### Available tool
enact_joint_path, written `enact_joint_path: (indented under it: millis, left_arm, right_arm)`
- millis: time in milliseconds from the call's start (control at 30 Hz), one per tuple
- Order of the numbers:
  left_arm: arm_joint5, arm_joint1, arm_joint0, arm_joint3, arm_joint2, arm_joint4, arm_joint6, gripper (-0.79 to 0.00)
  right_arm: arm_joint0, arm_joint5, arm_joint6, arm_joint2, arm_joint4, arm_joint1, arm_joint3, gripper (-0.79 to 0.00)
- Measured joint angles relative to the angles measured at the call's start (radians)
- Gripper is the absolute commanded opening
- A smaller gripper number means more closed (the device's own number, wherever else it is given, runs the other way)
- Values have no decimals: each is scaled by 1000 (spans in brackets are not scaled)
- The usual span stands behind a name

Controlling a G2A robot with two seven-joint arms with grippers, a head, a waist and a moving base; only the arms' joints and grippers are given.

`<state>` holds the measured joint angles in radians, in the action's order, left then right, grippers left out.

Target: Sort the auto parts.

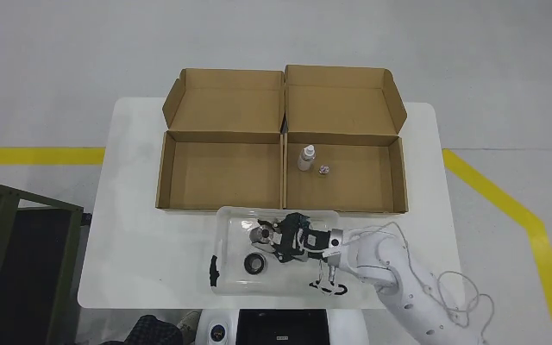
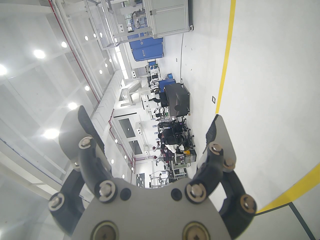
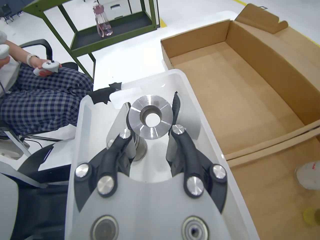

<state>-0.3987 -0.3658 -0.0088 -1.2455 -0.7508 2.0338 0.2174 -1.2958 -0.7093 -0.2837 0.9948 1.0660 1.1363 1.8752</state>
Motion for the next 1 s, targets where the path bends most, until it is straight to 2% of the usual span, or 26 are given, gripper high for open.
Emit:
enact_joint_path:
  millis: [433,833,1000]
  left_arm:
    - [0,0,0,0,0,0,0,0]
    - [0,0,0,0,0,0,0,0]
    - [0,0,0,0,0,0,0,0]
  right_arm:
    - [-98,-9,94,163,-134,-27,66,-785]
    - [-133,-28,145,229,-260,-35,72,-785]
    - [-139,-41,155,240,-265,-37,85,-785]
